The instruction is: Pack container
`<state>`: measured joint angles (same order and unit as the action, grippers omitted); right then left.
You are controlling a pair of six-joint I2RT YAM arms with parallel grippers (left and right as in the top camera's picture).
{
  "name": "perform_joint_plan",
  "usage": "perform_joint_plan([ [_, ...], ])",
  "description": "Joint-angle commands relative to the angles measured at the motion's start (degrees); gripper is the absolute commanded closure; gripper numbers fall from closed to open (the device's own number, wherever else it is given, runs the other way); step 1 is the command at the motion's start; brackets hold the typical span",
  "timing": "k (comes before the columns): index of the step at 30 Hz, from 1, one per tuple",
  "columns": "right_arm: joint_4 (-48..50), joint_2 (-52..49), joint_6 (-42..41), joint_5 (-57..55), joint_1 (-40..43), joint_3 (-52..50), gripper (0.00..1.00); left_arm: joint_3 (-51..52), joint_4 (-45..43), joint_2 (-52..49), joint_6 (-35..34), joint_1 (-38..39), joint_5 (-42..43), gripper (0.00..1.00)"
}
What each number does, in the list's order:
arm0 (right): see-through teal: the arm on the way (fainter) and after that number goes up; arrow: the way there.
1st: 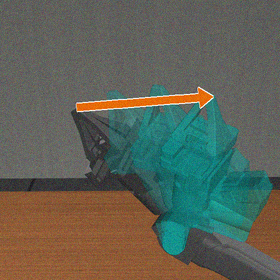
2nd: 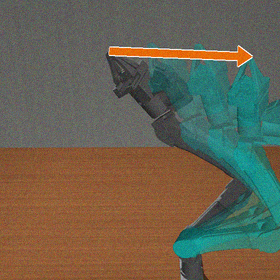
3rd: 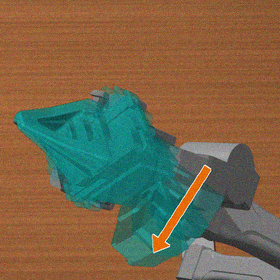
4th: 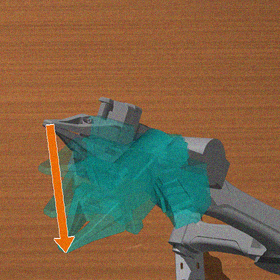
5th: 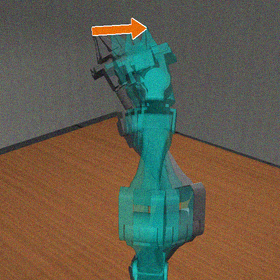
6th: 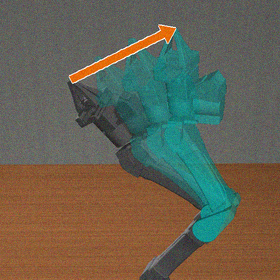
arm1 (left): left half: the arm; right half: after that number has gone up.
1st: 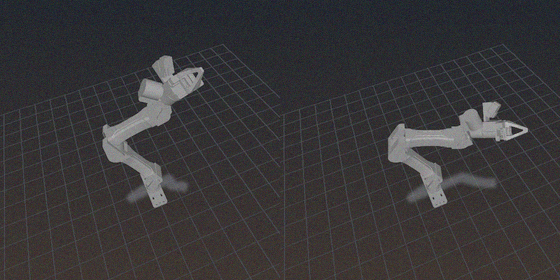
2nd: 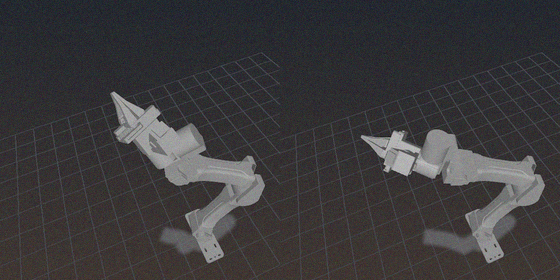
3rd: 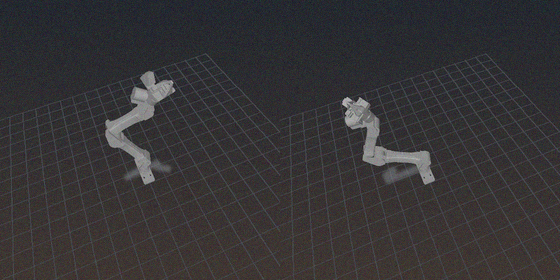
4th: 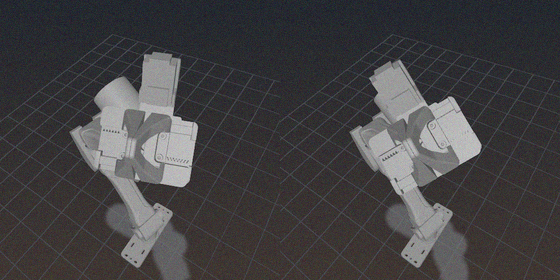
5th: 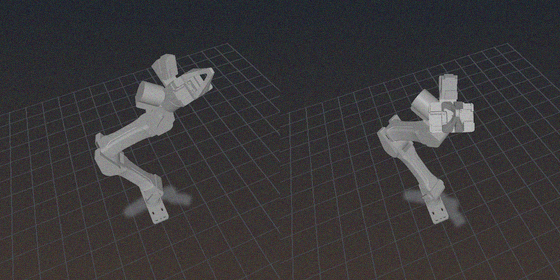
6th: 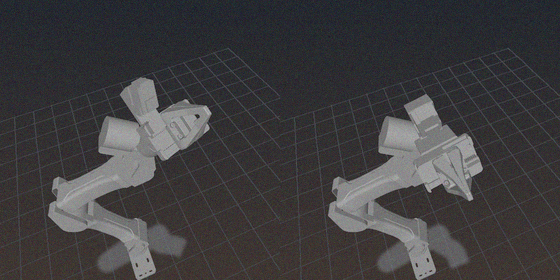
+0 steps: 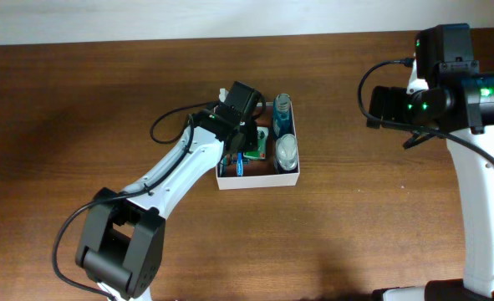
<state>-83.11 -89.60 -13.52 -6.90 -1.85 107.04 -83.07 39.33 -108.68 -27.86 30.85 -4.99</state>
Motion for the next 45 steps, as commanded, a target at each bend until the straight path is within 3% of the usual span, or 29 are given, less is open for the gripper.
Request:
perform_joint_plan([
  [1, 0.15, 0.74, -0.22, -0.9, 0.42, 0.52, 0.02, -0.81, 0.17, -0.33, 0.31, 0.02, -0.87, 0.88],
  [3, 0.15, 0.74, -0.22, -0.9, 0.42, 0.52, 0.02, -0.81, 0.17, -0.35, 0.28, 0.02, -0.87, 0.82],
  [12, 0.15, 0.74, -0.22, -0.9, 0.42, 0.52, 0.02, -1.14, 0.2, -0.26, 0.33, 0.0, -0.85, 0.81],
  [17, 0.15, 0.74, -0.24, -0.9, 0.42, 0.52, 0.02, -6.56, 4.57, 1.29, 1.29, -0.74, -0.9, 0.81],
  [25, 0.15, 0.74, -0.22, -0.9, 0.42, 0.52, 0.02, -9.62, 10.16, 3.34, 1.88, -9.79, -7.34, 0.8],
  [27, 0.15, 0.74, -0.22, -0.9, 0.42, 0.52, 0.02, -9.62, 13.22, 3.34, 1.84, -14.84, -9.22, 0.32],
  [28, 0.15, 0.74, -0.22, -0.9, 0.42, 0.52, 0.02, -9.62, 14.03, 3.34, 1.84, -16.63, -9.2, 0.13],
  [29, 0.15, 0.74, -0.22, -0.9, 0.42, 0.52, 0.02, -9.62, 14.8, 3.32, 1.84, -18.36, -9.22, 0.01],
  [35, 0.15, 0.74, -0.22, -0.9, 0.42, 0.52, 0.01, -9.62, 15.63, 3.32, 1.84, -24.39, -9.22, 0.01],
  [45, 0.15, 0.74, -0.22, -0.9, 0.42, 0.52, 0.02, -9.62, 15.65, 3.32, 1.84, -25.0, -9.22, 0.01],
])
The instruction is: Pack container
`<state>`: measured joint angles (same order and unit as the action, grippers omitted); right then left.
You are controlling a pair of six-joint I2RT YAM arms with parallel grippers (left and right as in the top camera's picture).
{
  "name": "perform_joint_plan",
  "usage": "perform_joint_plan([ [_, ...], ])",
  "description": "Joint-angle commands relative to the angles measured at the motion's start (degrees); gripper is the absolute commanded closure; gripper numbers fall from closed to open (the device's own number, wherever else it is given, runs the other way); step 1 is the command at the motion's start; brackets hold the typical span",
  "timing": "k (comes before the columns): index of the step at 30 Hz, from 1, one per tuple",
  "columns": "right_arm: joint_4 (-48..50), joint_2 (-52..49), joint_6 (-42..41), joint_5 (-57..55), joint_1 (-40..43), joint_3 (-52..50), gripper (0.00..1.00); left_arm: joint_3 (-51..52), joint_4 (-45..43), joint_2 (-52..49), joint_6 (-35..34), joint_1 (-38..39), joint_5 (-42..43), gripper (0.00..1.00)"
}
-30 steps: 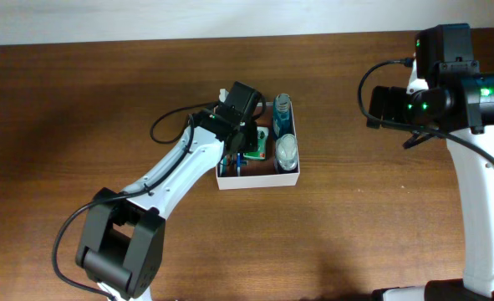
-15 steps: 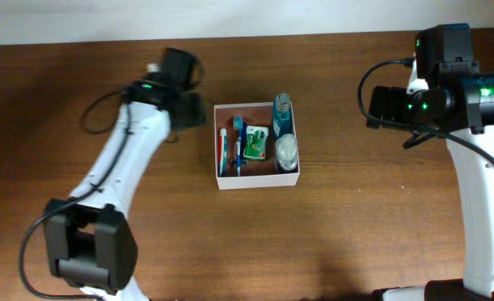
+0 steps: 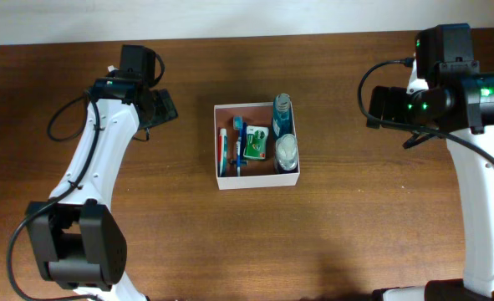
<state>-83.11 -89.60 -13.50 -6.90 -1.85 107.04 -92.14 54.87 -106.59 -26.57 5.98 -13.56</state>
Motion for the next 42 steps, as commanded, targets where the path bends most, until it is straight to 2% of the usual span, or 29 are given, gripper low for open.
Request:
perform_joint_plan([
  [1, 0.15, 0.74, -0.24, -0.9, 0.42, 0.52, 0.02, -0.55, 0.11, 1.22, 0.55, -0.13, -0.66, 0.01],
  [24, 0.15, 0.72, -0.24, -0.9, 0.37, 0.48, 0.02, -0.55, 0.11, 1.25, 0.55, -0.13, -0.66, 0.01],
  [31, 0.15, 5.14, -0.24, -0.9, 0.37, 0.48, 0.02, -0.55, 0.11, 1.25, 0.55, -0.13, -0.66, 0.01],
  [35, 0.15, 13.18, -0.24, -0.9, 0.37, -0.7, 0.02, -0.55, 0.11, 1.22, 0.55, -0.13, -0.66, 0.01],
  [38, 0.83, 24.48, -0.22, -2.99, 0.37, -7.06, 0.02, -0.55, 0.11, 1.22, 0.55, -0.13, -0.66, 0.01],
  [41, 7.28, 37.4, -0.28, -5.14, 0.37, -20.9, 0.01, -0.55, 0.11, 1.25, 0.55, -0.13, -0.66, 0.01],
  [42, 12.07, 44.89, -0.35, -5.14, 0.37, -30.14, 0.02, -0.55, 0.11, 1.22, 0.55, -0.13, -0.66, 0.01],
])
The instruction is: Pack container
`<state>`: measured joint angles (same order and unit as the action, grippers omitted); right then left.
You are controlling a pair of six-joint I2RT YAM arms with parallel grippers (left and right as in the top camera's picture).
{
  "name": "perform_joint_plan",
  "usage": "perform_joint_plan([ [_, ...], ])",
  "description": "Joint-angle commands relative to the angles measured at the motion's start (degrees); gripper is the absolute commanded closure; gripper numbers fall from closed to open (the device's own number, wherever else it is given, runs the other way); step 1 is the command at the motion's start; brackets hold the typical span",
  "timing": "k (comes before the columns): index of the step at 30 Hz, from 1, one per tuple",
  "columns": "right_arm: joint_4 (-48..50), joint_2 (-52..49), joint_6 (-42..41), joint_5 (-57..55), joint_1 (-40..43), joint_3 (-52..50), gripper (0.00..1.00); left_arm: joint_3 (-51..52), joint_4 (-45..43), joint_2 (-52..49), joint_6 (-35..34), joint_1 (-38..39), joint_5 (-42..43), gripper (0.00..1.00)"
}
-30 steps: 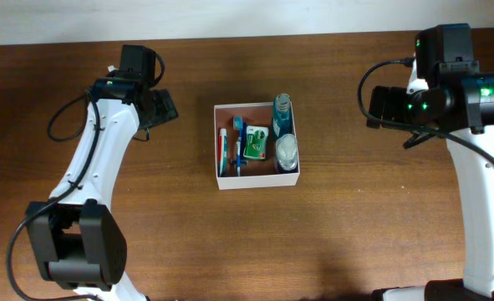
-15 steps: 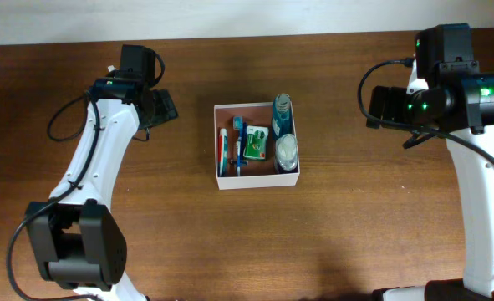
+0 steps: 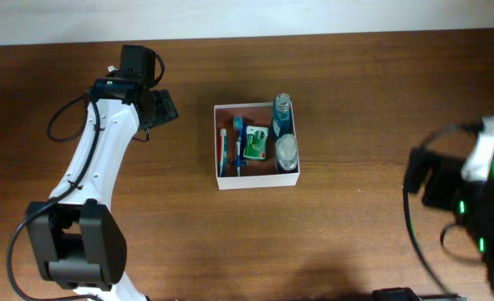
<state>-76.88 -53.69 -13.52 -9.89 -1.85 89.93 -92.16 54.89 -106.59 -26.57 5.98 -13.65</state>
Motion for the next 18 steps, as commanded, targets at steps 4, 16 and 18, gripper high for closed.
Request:
perform_joint_plan([
  [4, 20.57, 25.31, -0.66, -0.48, 0.37, -34.51, 0.02, -0.52, 0.09, 1.22, 0.55, -0.13, -0.57, 0.0],
  [16, 65.59, 45.83, -0.7, 4.94, 0.42, -74.73, 0.02, -0.52, 0.09, 1.25, 0.55, -0.13, -0.55, 0.01],
  [18, 71.23, 46.27, -0.92, 5.25, 0.42, -77.96, 0.02, -0.52, 0.09, 1.25, 0.55, -0.13, -0.57, 0.01],
])
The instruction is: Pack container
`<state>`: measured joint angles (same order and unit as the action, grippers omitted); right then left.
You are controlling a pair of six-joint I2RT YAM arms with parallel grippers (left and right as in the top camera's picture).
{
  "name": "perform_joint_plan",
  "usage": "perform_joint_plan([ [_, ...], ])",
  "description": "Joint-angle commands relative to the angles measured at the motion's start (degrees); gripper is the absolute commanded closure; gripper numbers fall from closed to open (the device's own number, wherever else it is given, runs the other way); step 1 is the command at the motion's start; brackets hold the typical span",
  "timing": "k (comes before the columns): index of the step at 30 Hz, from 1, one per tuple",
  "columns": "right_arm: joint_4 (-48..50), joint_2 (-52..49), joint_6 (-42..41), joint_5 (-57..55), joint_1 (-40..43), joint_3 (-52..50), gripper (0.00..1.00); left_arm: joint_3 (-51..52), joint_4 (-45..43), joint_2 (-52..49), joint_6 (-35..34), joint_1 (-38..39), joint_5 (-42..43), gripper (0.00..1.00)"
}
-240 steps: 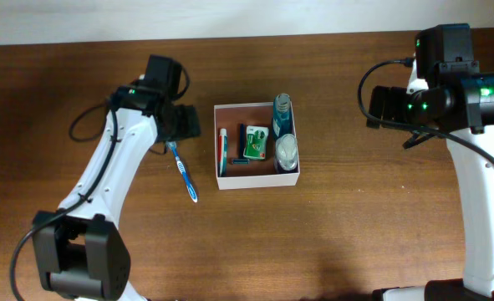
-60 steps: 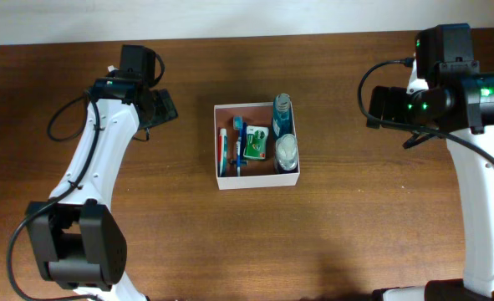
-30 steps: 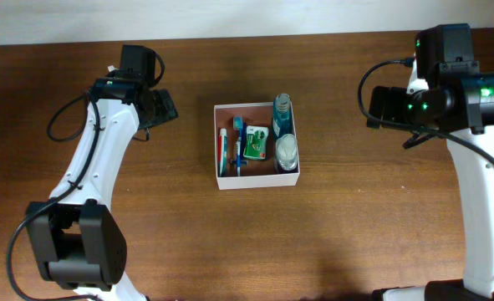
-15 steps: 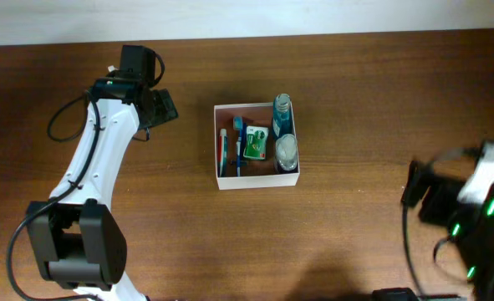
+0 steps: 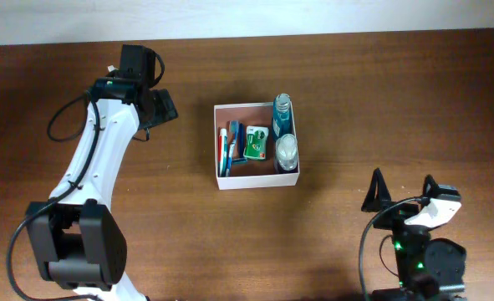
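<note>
The white open box (image 5: 257, 179) sits mid-table. Inside lie a red-and-white tube (image 5: 223, 147) and a blue toothbrush pack (image 5: 235, 140) at the left, a green packet (image 5: 257, 142) in the middle, and a blue bottle (image 5: 282, 119) and a clear round-capped bottle (image 5: 287, 150) at the right. My left gripper (image 5: 163, 107) hovers over the table left of the box, apart from it; its jaws cannot be made out. My right gripper (image 5: 401, 191) is at the front right, its two dark fingers spread and holding nothing.
The brown wooden table (image 5: 338, 92) carries only the box. The left arm's white links (image 5: 96, 159) run down the left side to its base at the front left. The right arm's base (image 5: 426, 259) is at the front right edge.
The right arm has moved from the right edge to the front right corner, with its gripper now pointing toward the back. The left arm stays where it was. The blue pack in the box looks slightly shifted.
At first my left gripper was down in the left part of the box while the right arm stood raised at the back right. Then the left gripper was away at the far left, with the tube and blue pack lying in the box. The right arm then came forward.
</note>
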<state>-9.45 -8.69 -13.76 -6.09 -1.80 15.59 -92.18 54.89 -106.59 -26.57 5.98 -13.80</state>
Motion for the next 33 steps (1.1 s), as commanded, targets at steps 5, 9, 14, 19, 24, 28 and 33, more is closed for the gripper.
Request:
perform_joint_plan([
  [5, 7.17, 1.73, -0.15, 0.9, 0.39, -5.33, 0.02, -0.5, 0.09, 1.22, 0.55, -0.13, -0.42, 0.01],
  [9, 7.72, 3.72, 0.0, 0.5, 1.03, -6.82, 0.02, -0.5, 0.09, 1.22, 0.55, -0.13, -0.42, 0.01],
  [14, 8.46, 8.22, -0.17, 0.5, 1.51, -10.43, 0.02, -0.5, 0.07, 1.22, 0.55, -0.13, -0.42, 0.01],
  [19, 9.31, 8.5, -0.15, 1.14, 1.51, -14.25, 0.01, -0.5, 0.09, 1.22, 0.55, -0.13, -0.42, 0.01],
  [24, 7.69, 8.5, 6.36, 2.93, 1.44, -15.28, 0.02, -0.5, 0.09, 1.22, 0.55, -0.13, -0.42, 0.01],
  [28, 6.16, 8.5, 11.98, 3.3, 1.44, -15.28, 0.02, -0.5, 0.09, 1.22, 0.55, -0.13, -0.42, 0.01],
  [33, 4.98, 8.5, 12.02, 3.78, 1.44, -15.28, 0.02, -0.5, 0.09, 1.25, 0.55, -0.13, -0.42, 0.01],
])
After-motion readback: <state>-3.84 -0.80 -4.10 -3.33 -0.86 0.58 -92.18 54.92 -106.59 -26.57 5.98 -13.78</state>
